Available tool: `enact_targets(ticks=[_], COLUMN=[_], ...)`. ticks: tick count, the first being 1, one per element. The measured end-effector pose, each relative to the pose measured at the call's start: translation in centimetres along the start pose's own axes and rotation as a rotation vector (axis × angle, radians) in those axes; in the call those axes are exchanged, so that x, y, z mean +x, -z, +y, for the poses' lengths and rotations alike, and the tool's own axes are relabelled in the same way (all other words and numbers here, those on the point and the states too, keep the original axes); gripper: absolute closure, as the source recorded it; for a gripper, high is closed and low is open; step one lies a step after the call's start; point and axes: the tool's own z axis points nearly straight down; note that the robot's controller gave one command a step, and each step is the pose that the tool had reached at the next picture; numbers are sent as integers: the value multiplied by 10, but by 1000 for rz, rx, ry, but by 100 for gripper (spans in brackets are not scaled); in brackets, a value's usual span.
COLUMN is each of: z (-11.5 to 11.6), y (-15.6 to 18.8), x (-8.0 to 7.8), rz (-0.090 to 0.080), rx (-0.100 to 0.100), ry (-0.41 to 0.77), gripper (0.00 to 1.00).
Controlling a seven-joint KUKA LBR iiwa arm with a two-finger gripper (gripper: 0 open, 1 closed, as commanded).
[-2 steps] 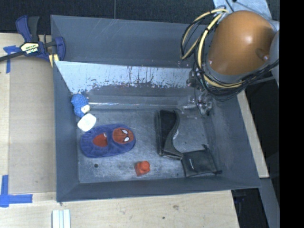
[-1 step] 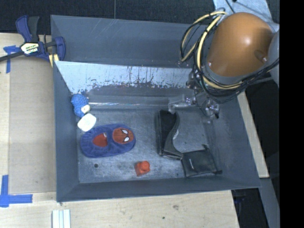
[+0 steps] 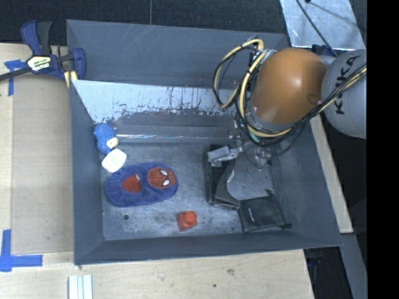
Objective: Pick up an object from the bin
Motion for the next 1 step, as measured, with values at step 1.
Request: enact_targets(ticks=[1], z=[-14], y=[-29], x=[-7], rz=[-7], rx=[8], ry=[108], gripper=[0])
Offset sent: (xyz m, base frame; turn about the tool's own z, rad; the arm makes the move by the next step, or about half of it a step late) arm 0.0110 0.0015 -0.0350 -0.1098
